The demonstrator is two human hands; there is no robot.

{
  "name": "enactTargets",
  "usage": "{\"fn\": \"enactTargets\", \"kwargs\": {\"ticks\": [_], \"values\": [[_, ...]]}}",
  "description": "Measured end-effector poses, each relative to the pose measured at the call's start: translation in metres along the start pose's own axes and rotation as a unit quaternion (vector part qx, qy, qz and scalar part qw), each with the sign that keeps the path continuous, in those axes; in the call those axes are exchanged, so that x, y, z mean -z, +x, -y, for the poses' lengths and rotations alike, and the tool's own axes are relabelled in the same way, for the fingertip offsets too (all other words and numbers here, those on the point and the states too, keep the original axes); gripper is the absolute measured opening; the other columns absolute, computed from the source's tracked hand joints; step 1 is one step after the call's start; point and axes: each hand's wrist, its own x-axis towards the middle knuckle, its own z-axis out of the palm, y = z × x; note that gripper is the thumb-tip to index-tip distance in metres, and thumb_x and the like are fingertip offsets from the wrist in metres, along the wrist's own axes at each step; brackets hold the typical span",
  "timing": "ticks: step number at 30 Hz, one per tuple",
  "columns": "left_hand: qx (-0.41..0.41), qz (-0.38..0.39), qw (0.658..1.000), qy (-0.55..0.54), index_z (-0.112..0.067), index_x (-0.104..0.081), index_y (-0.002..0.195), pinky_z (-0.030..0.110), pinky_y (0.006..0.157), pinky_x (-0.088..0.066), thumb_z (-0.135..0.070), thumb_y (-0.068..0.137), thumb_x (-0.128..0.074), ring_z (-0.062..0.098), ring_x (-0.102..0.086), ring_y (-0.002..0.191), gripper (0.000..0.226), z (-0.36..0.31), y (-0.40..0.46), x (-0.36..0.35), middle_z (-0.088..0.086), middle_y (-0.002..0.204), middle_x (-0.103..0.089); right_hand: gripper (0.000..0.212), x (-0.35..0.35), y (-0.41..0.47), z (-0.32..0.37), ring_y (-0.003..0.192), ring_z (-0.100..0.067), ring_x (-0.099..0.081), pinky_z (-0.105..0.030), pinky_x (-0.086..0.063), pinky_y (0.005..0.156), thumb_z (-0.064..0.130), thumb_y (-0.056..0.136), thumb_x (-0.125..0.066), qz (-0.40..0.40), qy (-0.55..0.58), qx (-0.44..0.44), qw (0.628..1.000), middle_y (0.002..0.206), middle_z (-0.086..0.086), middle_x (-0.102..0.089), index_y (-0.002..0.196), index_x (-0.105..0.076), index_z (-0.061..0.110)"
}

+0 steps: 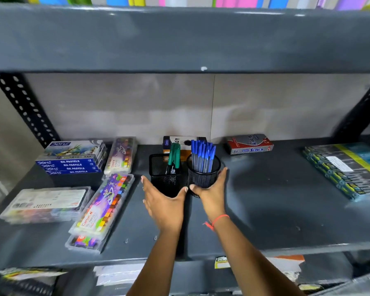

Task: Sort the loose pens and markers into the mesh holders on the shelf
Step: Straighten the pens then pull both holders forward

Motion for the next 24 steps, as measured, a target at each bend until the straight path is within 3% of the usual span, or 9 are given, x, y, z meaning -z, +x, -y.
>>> {"fn": "enactTargets", "kwargs": {"ticks": [4,10,14,17,24], "values": [[0.001,-0.028,1.000,0.012,-0.009,-0.015,0.141,0.044,0.115,-0.008,-0.026,0.062,-0.084,0.026,-0.026,0.137,0.106,0.002,0.005,-0.009,0.011,0.149,-0.030,0.117,-0.009,0.004,-0.001,0.144,-0.020,-0.026,-0.040,-0.024,0.120,0.008,0.064,-0.082,-0.035,-0.029,0.006,0.999,0.156,-0.005,-0.026,0.150,-0.003,0.017],[0.016,-0.037,0.999,0.016,-0.004,-0.029,0.134,0.047,0.115,-0.016,-0.020,0.062,-0.083,0.036,-0.035,0.131,0.092,0.004,0.009,-0.009,0.018,0.138,-0.045,0.098,-0.011,0.002,-0.001,0.130,-0.021,-0.046,-0.040,-0.037,0.114,0.010,0.055,-0.084,-0.062,-0.046,0.048,0.996,0.138,-0.007,-0.049,0.139,-0.032,0.012],[0.012,-0.023,0.999,0.030,-0.002,-0.028,0.134,0.051,0.115,-0.017,-0.020,0.063,-0.083,0.039,-0.033,0.131,0.092,0.002,-0.005,0.006,0.019,0.137,-0.045,0.072,0.004,-0.014,0.004,0.110,-0.016,-0.054,-0.023,-0.041,0.099,0.004,0.059,-0.083,-0.059,-0.053,0.056,0.995,0.119,-0.001,-0.056,0.121,-0.047,0.013],[0.019,-0.012,0.999,0.033,-0.003,-0.028,0.134,0.052,0.114,-0.018,-0.021,0.063,-0.083,0.041,-0.032,0.131,0.091,0.000,-0.024,0.021,0.020,0.136,-0.046,0.067,0.018,-0.033,0.006,0.103,-0.016,-0.054,-0.019,-0.039,0.089,0.000,0.062,-0.081,-0.042,-0.040,0.046,0.997,0.112,0.000,-0.055,0.118,-0.047,0.013],[0.030,-0.004,0.999,0.043,-0.007,-0.029,0.133,0.057,0.111,-0.021,-0.023,0.065,-0.082,0.042,-0.033,0.129,0.088,-0.007,-0.079,0.046,0.017,0.134,-0.050,0.072,0.052,-0.071,-0.002,0.102,-0.019,-0.055,-0.022,-0.042,0.089,0.000,0.060,-0.082,-0.023,-0.051,0.038,0.998,0.122,-0.011,-0.058,0.121,-0.045,0.008]]}}
